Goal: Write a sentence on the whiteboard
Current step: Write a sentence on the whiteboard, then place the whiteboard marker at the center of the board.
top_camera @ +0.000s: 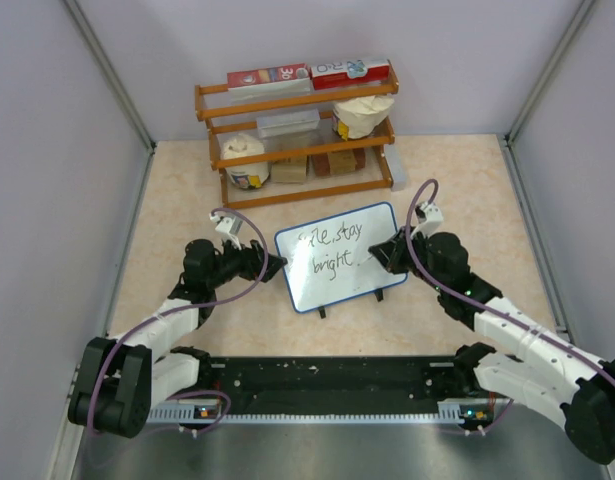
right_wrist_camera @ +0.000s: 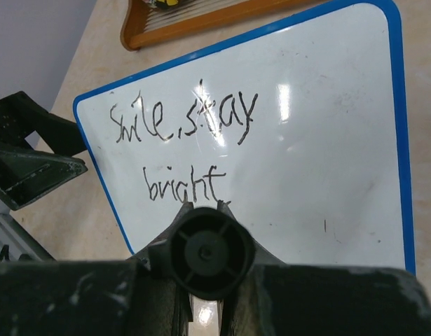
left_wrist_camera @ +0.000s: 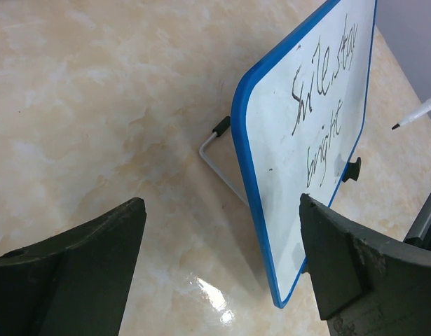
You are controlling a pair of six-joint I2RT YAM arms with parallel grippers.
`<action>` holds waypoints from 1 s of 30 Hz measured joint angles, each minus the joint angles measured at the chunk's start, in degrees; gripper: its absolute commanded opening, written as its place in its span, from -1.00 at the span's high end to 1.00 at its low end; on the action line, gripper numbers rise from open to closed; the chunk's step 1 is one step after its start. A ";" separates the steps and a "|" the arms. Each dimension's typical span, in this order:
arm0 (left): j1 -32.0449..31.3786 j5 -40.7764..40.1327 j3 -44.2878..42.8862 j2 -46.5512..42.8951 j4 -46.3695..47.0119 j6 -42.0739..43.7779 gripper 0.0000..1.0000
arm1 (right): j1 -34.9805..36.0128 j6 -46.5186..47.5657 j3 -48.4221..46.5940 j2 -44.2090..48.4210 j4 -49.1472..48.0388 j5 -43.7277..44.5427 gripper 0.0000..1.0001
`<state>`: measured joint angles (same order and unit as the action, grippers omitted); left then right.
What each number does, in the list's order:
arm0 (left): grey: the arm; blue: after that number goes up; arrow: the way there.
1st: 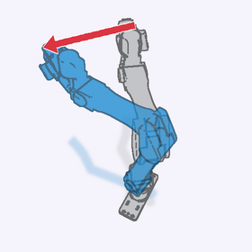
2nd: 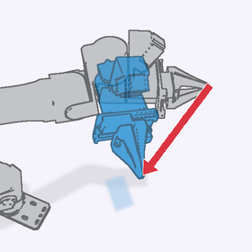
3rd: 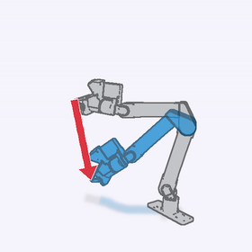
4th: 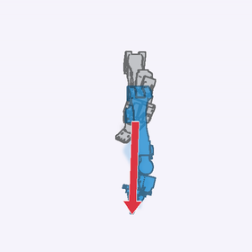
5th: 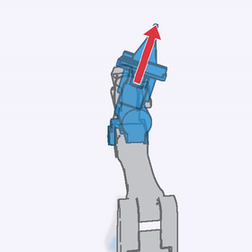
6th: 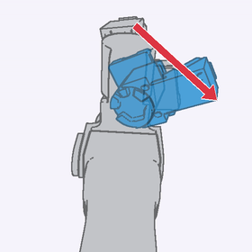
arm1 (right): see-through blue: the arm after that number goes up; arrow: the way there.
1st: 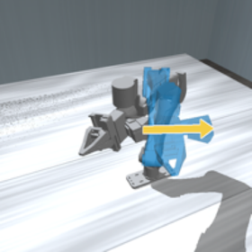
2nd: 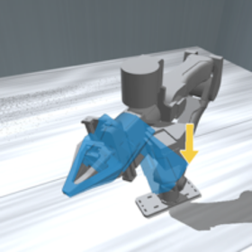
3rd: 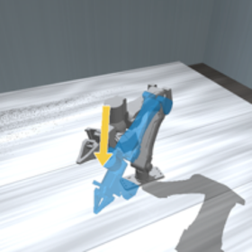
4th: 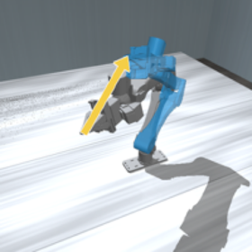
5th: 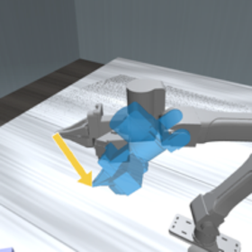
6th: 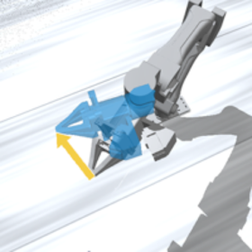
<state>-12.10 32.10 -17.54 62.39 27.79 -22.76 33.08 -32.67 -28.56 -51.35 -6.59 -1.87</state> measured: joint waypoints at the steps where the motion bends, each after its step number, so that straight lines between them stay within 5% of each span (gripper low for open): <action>1: 0.00 -0.02 0.00 -0.02 -0.02 0.00 -0.87 | 0.00 -0.22 0.00 0.09 0.37 -0.46 1.00; 30: 0.00 -0.98 1.92 -3.54 0.02 0.00 -0.88 | -3.65 -16.11 15.50 17.25 15.13 -15.89 1.00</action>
<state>-12.10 31.11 -15.62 58.85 27.81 -22.76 29.43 -48.77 -13.06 -34.11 8.54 -17.76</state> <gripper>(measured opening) 0.939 0.093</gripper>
